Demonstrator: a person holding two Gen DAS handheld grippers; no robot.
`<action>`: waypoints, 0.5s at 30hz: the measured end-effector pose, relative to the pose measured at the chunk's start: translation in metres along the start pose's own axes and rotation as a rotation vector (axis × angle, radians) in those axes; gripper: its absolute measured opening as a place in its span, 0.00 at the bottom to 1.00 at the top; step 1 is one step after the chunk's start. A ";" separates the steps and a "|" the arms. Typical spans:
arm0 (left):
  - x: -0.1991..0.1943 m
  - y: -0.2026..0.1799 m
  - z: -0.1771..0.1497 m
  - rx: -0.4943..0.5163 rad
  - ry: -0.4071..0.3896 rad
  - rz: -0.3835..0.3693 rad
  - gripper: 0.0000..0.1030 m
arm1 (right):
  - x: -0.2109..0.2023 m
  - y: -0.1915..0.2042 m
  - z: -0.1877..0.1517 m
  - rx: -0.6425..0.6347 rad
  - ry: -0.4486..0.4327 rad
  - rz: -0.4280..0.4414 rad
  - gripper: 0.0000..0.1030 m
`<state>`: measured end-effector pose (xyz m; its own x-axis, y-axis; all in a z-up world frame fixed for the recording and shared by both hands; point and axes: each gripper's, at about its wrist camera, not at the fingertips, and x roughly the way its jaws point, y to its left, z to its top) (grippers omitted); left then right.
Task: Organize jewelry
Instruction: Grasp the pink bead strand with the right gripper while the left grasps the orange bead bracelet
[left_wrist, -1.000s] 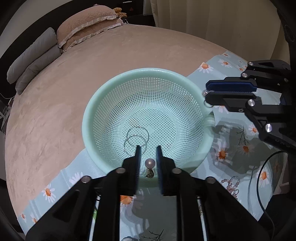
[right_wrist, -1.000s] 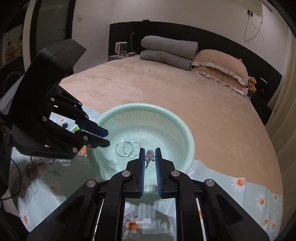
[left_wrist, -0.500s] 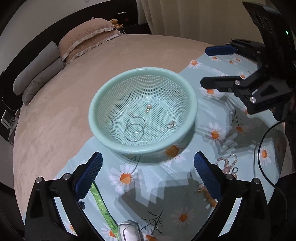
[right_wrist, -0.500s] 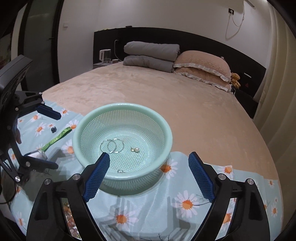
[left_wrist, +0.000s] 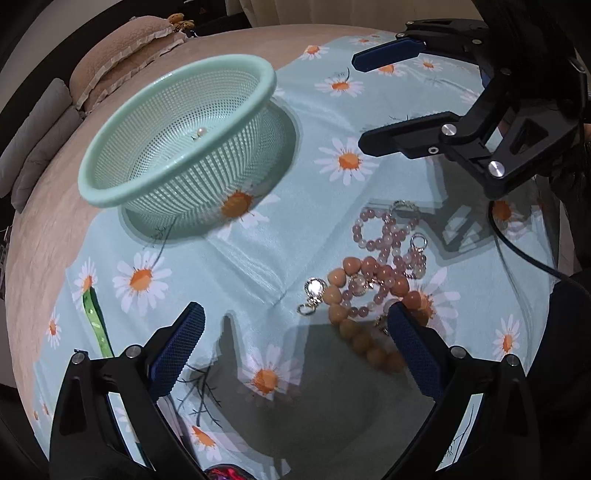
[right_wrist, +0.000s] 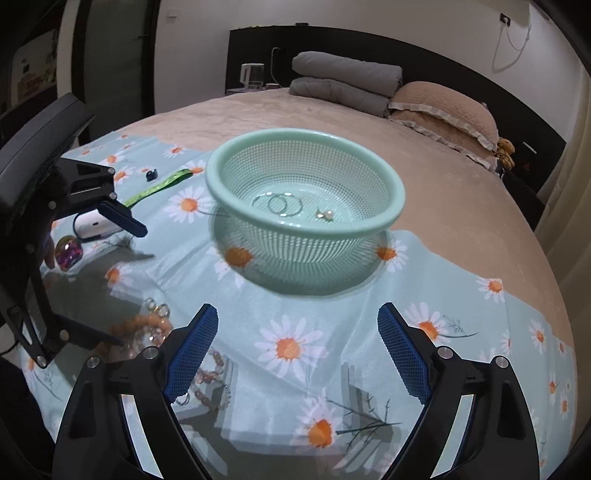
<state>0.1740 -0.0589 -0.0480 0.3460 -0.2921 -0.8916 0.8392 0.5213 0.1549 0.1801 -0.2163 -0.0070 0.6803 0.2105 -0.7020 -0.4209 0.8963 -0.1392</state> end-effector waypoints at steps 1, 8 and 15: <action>0.002 -0.002 -0.003 0.000 0.005 -0.005 0.94 | 0.000 0.004 -0.005 -0.009 0.003 0.013 0.81; 0.014 0.005 -0.017 -0.072 0.026 -0.044 0.95 | 0.012 0.037 -0.032 -0.085 0.060 0.056 0.76; 0.016 0.004 -0.022 -0.067 0.048 0.022 0.96 | 0.030 0.033 -0.041 0.003 0.139 0.111 0.22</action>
<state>0.1740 -0.0437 -0.0706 0.3419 -0.2418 -0.9081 0.8013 0.5799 0.1472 0.1622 -0.1966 -0.0607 0.5401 0.2522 -0.8029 -0.4871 0.8717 -0.0539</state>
